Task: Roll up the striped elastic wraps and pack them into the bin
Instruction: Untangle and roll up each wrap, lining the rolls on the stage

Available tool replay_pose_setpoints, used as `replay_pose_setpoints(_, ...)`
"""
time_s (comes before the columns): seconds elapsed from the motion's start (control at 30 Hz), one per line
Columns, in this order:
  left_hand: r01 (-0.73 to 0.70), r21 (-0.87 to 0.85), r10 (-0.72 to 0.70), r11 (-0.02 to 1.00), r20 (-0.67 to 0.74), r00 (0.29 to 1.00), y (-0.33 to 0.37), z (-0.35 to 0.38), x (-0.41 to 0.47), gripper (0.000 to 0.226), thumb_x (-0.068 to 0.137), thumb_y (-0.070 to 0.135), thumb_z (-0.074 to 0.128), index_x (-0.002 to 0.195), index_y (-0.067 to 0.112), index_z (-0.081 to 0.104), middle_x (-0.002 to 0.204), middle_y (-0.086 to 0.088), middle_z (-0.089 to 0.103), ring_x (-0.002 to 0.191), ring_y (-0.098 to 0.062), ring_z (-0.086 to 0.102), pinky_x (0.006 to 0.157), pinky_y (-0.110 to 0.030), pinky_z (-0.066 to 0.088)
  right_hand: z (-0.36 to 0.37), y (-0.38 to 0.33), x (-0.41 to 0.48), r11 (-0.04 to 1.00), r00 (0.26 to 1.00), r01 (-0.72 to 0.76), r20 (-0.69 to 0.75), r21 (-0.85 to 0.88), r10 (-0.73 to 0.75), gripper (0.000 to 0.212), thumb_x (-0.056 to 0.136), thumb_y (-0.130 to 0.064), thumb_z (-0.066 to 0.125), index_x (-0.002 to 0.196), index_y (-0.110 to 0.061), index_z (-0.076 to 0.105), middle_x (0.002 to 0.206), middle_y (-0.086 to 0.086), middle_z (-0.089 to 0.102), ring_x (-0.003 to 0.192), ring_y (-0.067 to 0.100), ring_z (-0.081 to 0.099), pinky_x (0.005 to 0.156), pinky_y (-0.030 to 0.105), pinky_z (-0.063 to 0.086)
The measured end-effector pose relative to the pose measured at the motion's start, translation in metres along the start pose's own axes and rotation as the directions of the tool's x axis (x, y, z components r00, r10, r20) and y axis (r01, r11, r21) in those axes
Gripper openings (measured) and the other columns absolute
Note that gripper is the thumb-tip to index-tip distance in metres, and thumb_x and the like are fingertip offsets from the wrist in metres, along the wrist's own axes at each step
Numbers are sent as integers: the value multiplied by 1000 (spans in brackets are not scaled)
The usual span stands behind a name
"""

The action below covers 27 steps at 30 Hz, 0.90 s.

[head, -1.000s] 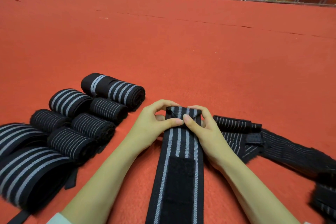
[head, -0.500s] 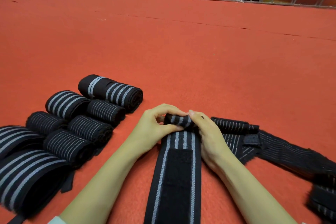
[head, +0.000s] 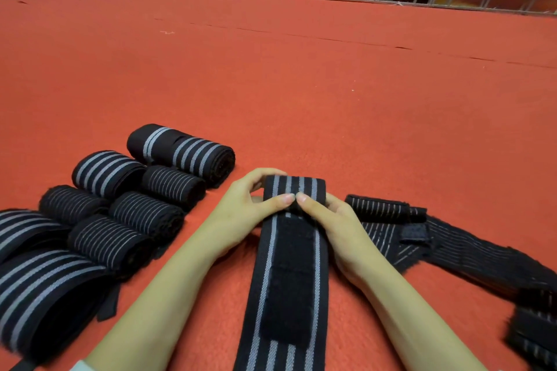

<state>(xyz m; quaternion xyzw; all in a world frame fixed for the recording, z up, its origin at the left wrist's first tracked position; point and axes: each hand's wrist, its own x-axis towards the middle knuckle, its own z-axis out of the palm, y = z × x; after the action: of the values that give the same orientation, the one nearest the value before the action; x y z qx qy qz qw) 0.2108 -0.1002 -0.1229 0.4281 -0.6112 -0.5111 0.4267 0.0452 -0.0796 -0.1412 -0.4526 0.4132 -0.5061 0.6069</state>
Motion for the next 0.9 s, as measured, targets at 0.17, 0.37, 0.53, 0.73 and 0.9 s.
replay_pose_setpoints(0.17, 29, -27, -28, 999, 30, 999, 3, -2, -2, 35, 84, 21, 72, 116, 25, 59, 115, 3, 65, 100, -26, 68, 79, -50, 55, 1, 2, -1, 998, 999, 32, 19, -51, -31, 27, 95, -16, 54, 122, -11, 56, 113, 9, 70, 103, 22, 68, 86, 30, 56)
replay_pose_setpoints(0.37, -109, -20, 109, 994, 21, 994, 3, -2, -2, 31, 84, -1, 68, 108, 17, 64, 106, 6, 68, 85, -14, 68, 73, -29, 57, 4, -3, -1, 998, 999, 26, 42, 54, -29, 38, 94, -30, 58, 124, -7, 55, 117, 16, 67, 109, 31, 64, 90, 39, 55)
replay_pose_setpoints(0.53, -215, 52, 210, 975, 81, 974, 1, -1, -1, 33, 77, -12, 67, 95, 16, 69, 105, 12, 69, 103, -3, 62, 82, -15, 47, 5, -3, 1, 982, 999, -19, -34, 186, 26, 40, 86, -39, 59, 102, -2, 58, 103, 18, 68, 99, 30, 66, 89, 42, 53)
replay_pose_setpoints(0.73, -9, -141, 25, 990, 110, 994, -1, -1, 0, 29, 87, 24, 59, 114, 19, 65, 114, -5, 65, 105, -15, 63, 88, -30, 51, 3, -5, 1, 992, 998, 23, -54, 127, -16, 14, 89, -16, 60, 102, -13, 63, 86, 4, 67, 79, 15, 66, 73, 29, 55)
replay_pose_setpoints(0.9, 134, -101, -125, 986, 90, 988, 1, 4, -1, 41, 81, 36, 62, 116, 14, 61, 109, -14, 68, 92, -16, 68, 79, -34, 53, 0, -4, 0, 996, 999, 43, -36, 78, -40, 33, 81, -18, 67, 113, -19, 59, 100, 9, 69, 89, 20, 68, 81, 33, 55)
